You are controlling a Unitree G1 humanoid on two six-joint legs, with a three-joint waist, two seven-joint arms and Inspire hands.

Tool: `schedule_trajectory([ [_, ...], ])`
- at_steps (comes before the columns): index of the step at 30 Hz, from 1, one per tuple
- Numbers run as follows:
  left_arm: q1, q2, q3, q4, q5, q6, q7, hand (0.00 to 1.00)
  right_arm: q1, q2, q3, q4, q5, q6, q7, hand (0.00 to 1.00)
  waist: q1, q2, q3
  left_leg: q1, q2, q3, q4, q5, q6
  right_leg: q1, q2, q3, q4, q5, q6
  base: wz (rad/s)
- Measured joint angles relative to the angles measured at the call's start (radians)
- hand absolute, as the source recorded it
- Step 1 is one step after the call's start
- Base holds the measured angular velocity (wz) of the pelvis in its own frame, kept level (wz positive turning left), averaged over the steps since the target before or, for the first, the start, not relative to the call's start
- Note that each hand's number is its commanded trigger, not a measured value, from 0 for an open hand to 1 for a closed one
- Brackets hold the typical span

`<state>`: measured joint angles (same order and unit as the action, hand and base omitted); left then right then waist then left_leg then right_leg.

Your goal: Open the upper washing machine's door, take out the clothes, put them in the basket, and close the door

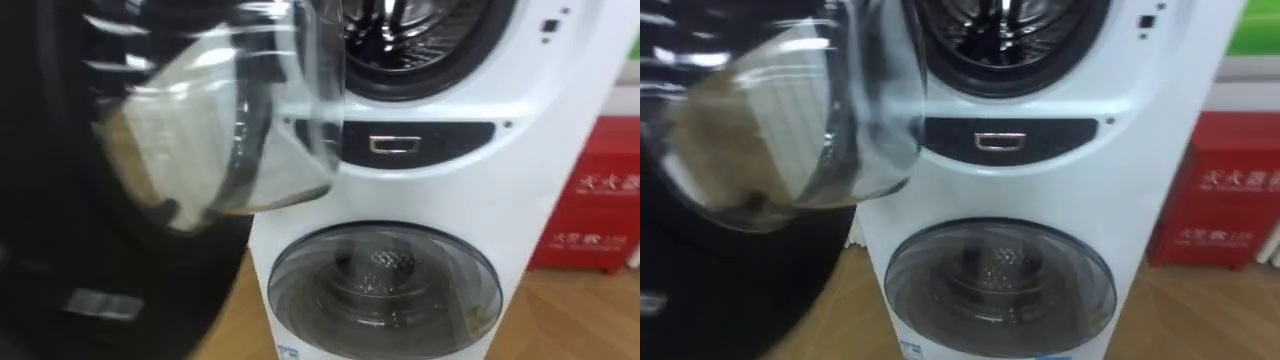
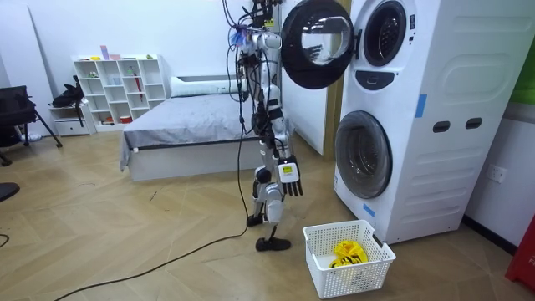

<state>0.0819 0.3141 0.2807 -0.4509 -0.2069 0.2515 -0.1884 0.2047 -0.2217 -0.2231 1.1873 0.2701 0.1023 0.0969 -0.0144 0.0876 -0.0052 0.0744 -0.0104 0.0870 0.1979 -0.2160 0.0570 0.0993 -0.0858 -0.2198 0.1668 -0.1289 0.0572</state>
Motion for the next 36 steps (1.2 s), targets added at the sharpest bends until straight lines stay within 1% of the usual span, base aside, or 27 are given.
schedule_trajectory([
  [2,0.0,-0.002,-0.018,0.0,-0.017,0.011,-0.038,0.0,-0.011,0.0,0.008,-0.008,-0.002,0.002,-0.009,0.0,-0.01,0.005,0.001,0.01,0.004,0.015,-0.011,0.0,-0.001,-0.004,0.002,0.001,0.0,-0.002,-0.002,-0.17],
  [5,0.0,-0.008,-0.065,0.0,-0.03,0.017,-0.092,0.0,-0.028,0.002,0.04,-0.013,-0.006,0.008,-0.015,0.0,-0.021,0.001,0.0038,0.006,0.009,0.025,-0.013,0.002,-0.005,-0.016,0.007,0.003,0.0,-0.002,-0.004,-0.14],
  [6,0.0,-0.023,-0.078,0.0,-0.032,0.024,-0.113,0.0,-0.028,0.005,0.044,-0.014,-0.015,0.008,-0.018,0.0,-0.022,-0.001,0.0052,0.007,0.012,0.032,-0.013,0.002,-0.005,-0.02,0.011,0.013,0.0,-0.002,-0.004,-0.18],
  [7,0.0,-0.032,-0.087,0.001,-0.032,0.029,-0.129,0.0,-0.031,0.008,0.046,-0.014,-0.031,0.008,-0.019,0.0,-0.022,-0.001,0.0051,0.007,0.015,0.042,-0.013,0.001,-0.007,-0.024,0.015,0.025,-0.001,-0.002,-0.005,-0.2],
  [12,0.0,-0.032,-0.14,0.008,-0.033,0.038,-0.173,0.0,-0.048,0.009,0.075,-0.014,-0.044,0.008,-0.021,0.0,-0.04,-0.006,0.0096,0.006,0.019,0.049,-0.024,0.0,-0.009,-0.03,0.018,0.027,-0.01,-0.002,-0.007,-0.06],
  [15,0.0,-0.032,-0.168,0.009,-0.033,0.051,-0.184,0.0,-0.049,0.009,0.079,-0.014,-0.045,0.008,-0.02,0.0,-0.045,-0.006,0.01,0.008,0.018,0.053,-0.032,0.0,-0.009,-0.032,0.019,0.032,-0.016,-0.001,-0.007,-0.05],
  [17,-0.003,-0.029,-0.168,0.01,-0.025,0.056,-0.196,0.0,-0.049,0.009,0.081,-0.015,-0.044,0.008,-0.018,0.0,-0.051,-0.007,0.0108,0.01,0.019,0.056,-0.032,0.0,-0.009,-0.032,0.02,0.034,-0.017,-0.001,-0.007,-0.05],
  [20,-0.004,-0.023,-0.168,0.01,-0.016,0.056,-0.196,0.0,-0.05,0.009,0.081,-0.012,-0.043,0.007,-0.007,0.0,-0.054,-0.009,0.0123,0.021,0.021,0.076,-0.032,0.0,-0.009,-0.033,0.022,0.055,-0.018,-0.002,-0.008,-0.19],
  [22,-0.014,-0.023,-0.168,0.009,-0.014,0.056,-0.196,0.0,-0.048,0.009,0.081,-0.004,-0.044,0.001,-0.006,0.0,-0.077,-0.01,0.0133,0.022,0.021,0.079,-0.033,-0.002,-0.012,-0.034,0.022,0.054,-0.018,-0.002,-0.009,-0.04],
  [24,-0.031,-0.023,-0.168,0.009,0.004,0.056,-0.194,0.0,-0.047,0.009,0.081,0.0,-0.05,0.0,-0.006,0.0,-0.091,-0.008,0.0138,0.018,0.024,0.08,-0.04,-0.004,-0.013,-0.036,0.025,0.054,-0.018,-0.003,-0.009,-0.02],
  [26,-0.037,-0.023,-0.17,0.01,0.026,0.055,-0.191,0.0,-0.045,0.008,0.081,0.012,-0.071,0.001,-0.007,0.0,-0.094,-0.007,0.013,0.019,0.027,0.09,-0.045,-0.004,-0.015,-0.042,0.028,0.056,-0.015,-0.002,-0.011,-0.12],
  [27,-0.036,-0.023,-0.183,0.014,0.053,0.052,-0.185,0.0,-0.039,0.007,0.083,0.017,-0.082,0.004,-0.009,0.0,-0.095,-0.01,0.0145,0.024,0.029,0.096,-0.047,-0.004,-0.015,-0.042,0.03,0.056,-0.013,-0.002,-0.014,-0.15],
  [28,-0.03,-0.023,-0.211,0.054,0.076,0.029,-0.179,0.0,-0.032,0.002,0.085,0.03,-0.104,0.005,-0.012,0.0,-0.093,-0.011,0.0154,0.026,0.03,0.102,-0.047,-0.004,-0.015,-0.036,0.031,0.058,-0.013,-0.002,-0.014,-0.12],
  [29,-0.024,-0.024,-0.227,0.086,0.086,0.017,-0.173,0.0,-0.029,-0.001,0.086,0.036,-0.118,0.007,-0.012,0.0,-0.094,-0.007,0.013,0.03,0.03,0.102,-0.047,-0.005,-0.016,-0.033,0.031,0.058,-0.013,-0.002,-0.014,-0.06],
  [30,-0.014,-0.028,-0.262,0.155,0.112,0.009,-0.163,0.0,-0.027,-0.004,0.097,0.041,-0.123,0.009,-0.017,0.0,-0.094,-0.002,0.0105,0.036,0.031,0.1,-0.047,-0.006,-0.017,-0.028,0.032,0.056,-0.014,-0.003,-0.015,-0.06],
  [31,-0.006,-0.04,-0.297,0.235,0.143,0.008,-0.147,0.0,-0.026,0.0,0.113,0.043,-0.123,0.009,-0.026,0.0,-0.096,-0.003,0.0107,0.039,0.031,0.1,-0.048,-0.007,-0.019,-0.027,0.034,0.057,-0.013,-0.005,-0.018,-0.07],
  [32,-0.001,-0.049,-0.307,0.28,0.156,0.008,-0.139,0.0,-0.027,0.003,0.124,0.044,-0.128,0.009,-0.03,0.0,-0.095,-0.006,0.0119,0.041,0.032,0.101,-0.048,-0.007,-0.02,-0.028,0.035,0.057,-0.013,-0.006,-0.02,-0.06],
  [34,0.01,-0.095,-0.328,0.476,0.18,0.006,-0.079,0.0,-0.027,0.022,0.133,0.034,-0.147,0.008,-0.043,0.0,-0.093,-0.028,0.02,0.045,0.029,0.103,-0.047,-0.005,-0.026,-0.03,0.038,0.057,-0.012,-0.01,-0.027,-0.05],
  [35,0.012,-0.104,-0.329,0.531,0.182,0.004,-0.058,0.0,-0.027,0.027,0.132,0.032,-0.151,0.008,-0.045,0.0,-0.093,-0.036,0.0196,0.045,0.03,0.103,-0.047,-0.004,-0.028,-0.03,0.04,0.057,-0.012,-0.01,-0.029,0.0],
  [36,0.009,-0.108,-0.335,0.653,0.192,-0.008,-0.017,0.0,-0.028,0.035,0.137,0.032,-0.161,0.008,-0.052,0.0,-0.093,-0.051,0.0166,0.045,0.033,0.103,-0.047,-0.004,-0.032,-0.028,0.044,0.059,-0.014,-0.011,-0.033,-0.06],
])
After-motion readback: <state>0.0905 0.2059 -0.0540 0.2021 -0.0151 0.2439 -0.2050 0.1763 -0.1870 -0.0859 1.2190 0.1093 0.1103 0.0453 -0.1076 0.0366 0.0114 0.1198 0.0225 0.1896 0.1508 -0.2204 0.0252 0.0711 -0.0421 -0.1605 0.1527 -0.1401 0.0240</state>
